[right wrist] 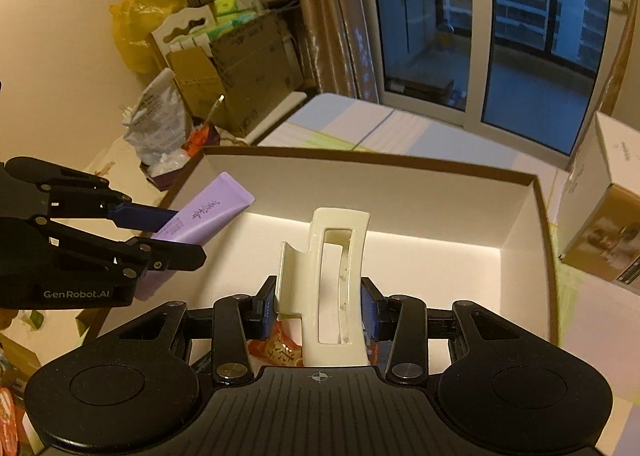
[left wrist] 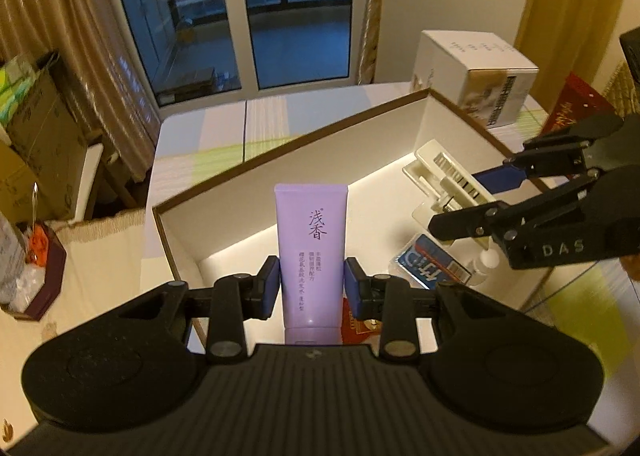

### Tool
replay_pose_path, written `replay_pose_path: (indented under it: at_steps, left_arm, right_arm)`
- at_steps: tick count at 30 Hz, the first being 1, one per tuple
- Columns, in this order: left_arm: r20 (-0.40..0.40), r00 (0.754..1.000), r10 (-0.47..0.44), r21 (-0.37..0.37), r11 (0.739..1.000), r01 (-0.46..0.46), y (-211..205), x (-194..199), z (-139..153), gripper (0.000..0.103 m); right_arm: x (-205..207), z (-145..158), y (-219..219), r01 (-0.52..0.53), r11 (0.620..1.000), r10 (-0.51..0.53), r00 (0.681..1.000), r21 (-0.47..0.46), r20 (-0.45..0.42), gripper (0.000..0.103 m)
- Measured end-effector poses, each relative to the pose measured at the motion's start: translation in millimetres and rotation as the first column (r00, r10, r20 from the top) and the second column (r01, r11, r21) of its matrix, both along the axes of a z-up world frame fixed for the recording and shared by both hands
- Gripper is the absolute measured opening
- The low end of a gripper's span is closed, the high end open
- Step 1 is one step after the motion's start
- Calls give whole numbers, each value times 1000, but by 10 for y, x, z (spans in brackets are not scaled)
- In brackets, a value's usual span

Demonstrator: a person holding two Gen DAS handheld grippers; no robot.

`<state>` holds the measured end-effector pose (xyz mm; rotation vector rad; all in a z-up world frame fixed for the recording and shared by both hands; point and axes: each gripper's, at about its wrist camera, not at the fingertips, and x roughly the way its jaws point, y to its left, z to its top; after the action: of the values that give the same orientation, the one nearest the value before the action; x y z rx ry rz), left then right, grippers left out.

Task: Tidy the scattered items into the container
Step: 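Carry the purple tube and hair clip over the box and release them inside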

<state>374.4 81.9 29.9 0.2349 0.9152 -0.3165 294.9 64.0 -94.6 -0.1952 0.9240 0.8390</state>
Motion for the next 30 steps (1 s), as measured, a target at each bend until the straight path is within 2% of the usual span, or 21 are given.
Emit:
replay_pose_path:
  at_steps: [15,23,28,30]
  left_arm:
    - [-108,988,109,15,994,-108,141,471,-458,29]
    - [-146,982,121,34,993,-117,148,630,-648,29]
    - [-163,979,121,43,992,-115,142,688,-736,29]
    - [-172,977,128,47,991,-122,137,711,-773,29]
  right_arm:
    - [332,-421,409,17,998,-23,996,-65,-89,44]
    - [465,-624,445,15,996,-25,993,-91,-115,44]
    - [510,-698,468,-4,996,-5,995,-93,-100,45]
    - [518,-714,485,-14,995,5,996,-99,-90,55]
